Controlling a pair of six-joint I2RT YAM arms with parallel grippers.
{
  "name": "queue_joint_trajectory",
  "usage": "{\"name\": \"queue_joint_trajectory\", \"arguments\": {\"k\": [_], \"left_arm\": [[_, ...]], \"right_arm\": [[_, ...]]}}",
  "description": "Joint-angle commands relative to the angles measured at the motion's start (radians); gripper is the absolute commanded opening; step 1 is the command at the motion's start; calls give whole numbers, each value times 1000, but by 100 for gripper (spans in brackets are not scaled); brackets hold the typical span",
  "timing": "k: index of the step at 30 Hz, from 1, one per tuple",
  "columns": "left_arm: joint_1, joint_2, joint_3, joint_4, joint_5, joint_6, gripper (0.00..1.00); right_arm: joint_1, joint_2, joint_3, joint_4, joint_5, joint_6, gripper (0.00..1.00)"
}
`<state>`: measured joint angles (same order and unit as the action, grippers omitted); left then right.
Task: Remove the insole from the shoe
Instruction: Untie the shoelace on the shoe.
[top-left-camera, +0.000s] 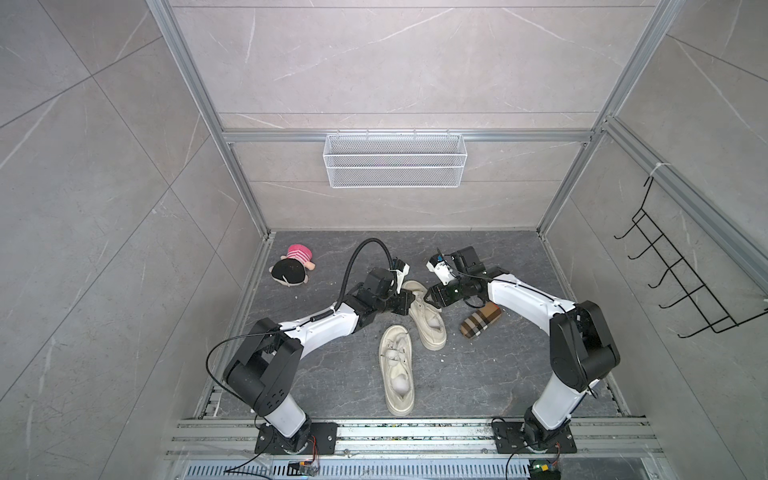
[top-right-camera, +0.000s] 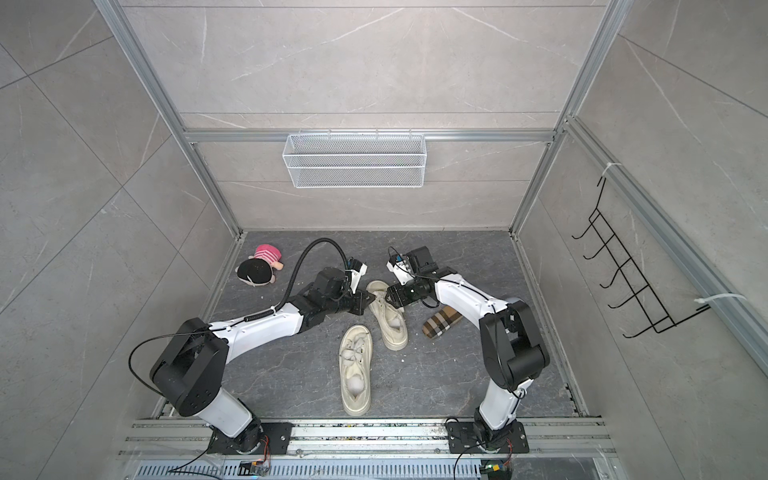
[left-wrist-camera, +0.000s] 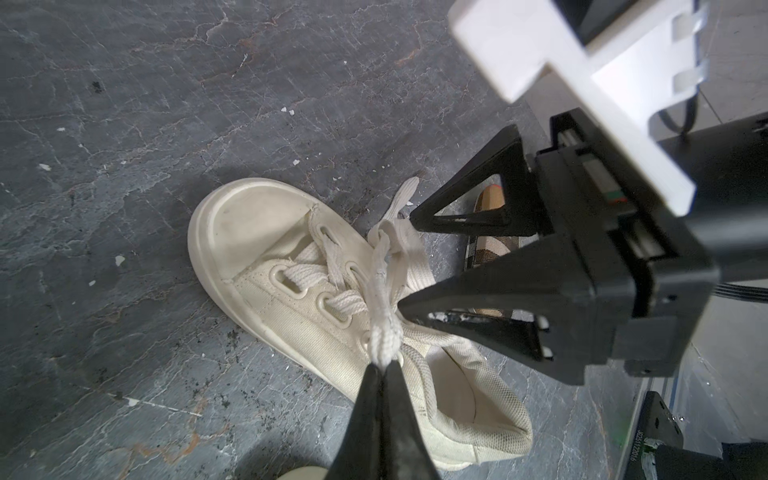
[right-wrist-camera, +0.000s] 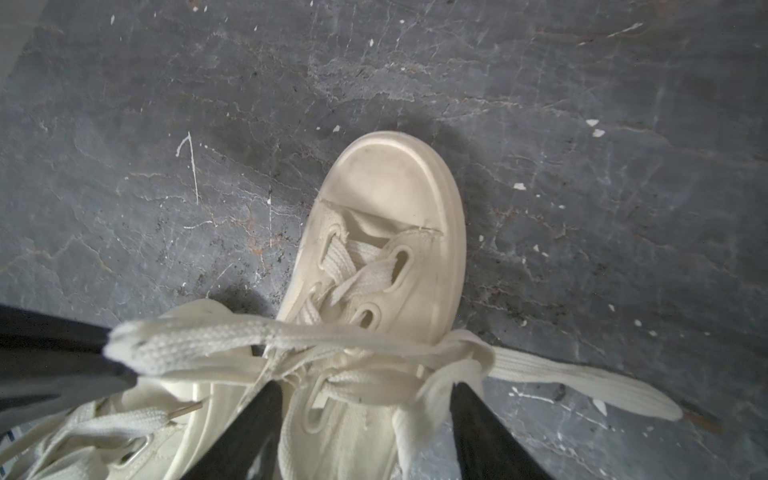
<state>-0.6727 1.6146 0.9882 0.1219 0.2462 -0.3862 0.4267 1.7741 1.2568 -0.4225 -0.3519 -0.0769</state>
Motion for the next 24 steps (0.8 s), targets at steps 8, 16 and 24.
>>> {"name": "queue_joint_trajectory", "arguments": {"k": [8,16,24], "left_arm": [[10,1,63,49,21,-9,0],[11,-15,52,38,12,-2,0],[13,-15,21,33,4,1,0]], "right_arm": [[27,138,132,-35,11,-35,58],[28,70,116,21,103,-11,12],[28,-56,149,-23,150,-23,0]]}}
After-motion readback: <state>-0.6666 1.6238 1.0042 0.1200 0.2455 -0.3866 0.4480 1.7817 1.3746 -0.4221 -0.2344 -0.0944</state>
